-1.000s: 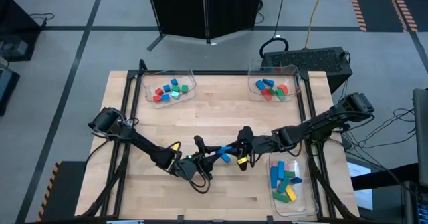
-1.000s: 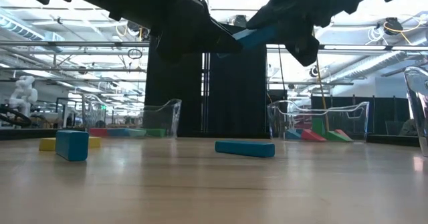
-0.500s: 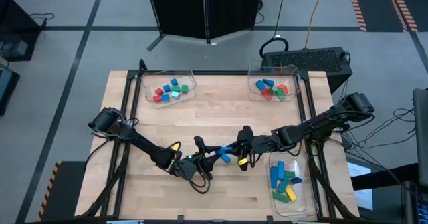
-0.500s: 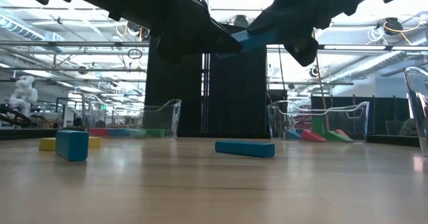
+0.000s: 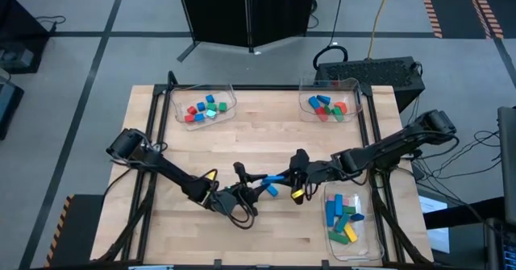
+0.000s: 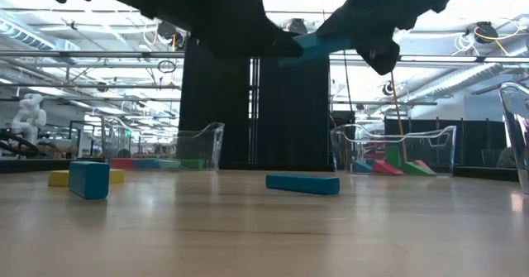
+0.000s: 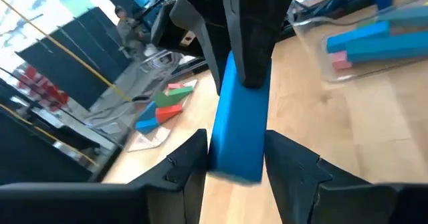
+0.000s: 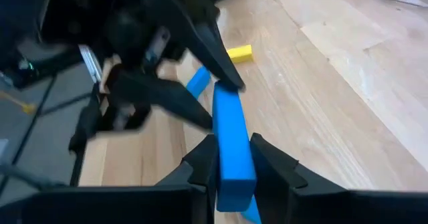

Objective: Sort blocks by size
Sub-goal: Put the blue rectangular block into the bottom right transparent bin

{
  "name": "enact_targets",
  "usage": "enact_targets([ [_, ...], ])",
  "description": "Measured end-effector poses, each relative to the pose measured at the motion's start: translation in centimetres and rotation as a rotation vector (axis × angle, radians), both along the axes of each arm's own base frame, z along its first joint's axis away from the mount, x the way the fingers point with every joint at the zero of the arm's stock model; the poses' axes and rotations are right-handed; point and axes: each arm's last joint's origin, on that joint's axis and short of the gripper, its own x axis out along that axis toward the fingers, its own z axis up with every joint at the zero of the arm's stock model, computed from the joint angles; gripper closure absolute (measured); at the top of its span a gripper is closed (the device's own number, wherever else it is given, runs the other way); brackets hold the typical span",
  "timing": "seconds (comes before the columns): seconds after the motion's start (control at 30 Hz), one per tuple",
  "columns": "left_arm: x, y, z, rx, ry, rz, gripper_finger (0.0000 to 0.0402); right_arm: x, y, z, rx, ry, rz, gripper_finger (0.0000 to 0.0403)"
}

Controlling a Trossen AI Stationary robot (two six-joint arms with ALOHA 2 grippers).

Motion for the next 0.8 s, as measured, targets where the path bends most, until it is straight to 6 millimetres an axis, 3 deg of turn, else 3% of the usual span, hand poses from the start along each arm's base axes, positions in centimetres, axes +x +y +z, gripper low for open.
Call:
enact_targets([
  [0.17,-0.3,0.0,0.7,-0.034,-0.002,-0.017,0.0240,-1.3,-0.5,0.8,-0.032,0.035,-0.028,0.0342],
  [0.5,-1.2,1.2,1.1,-0.066,0.084,0.058,0.0137,-3.6,-1.5,2.1,-0.050,0.090,-0.095,0.0342],
  [0.8,-1.4,2.4,0.1,-0.081,0.165,0.123,0.0125,-6.9,-1.6,2.8,-0.009,0.204,-0.115,0.0342],
])
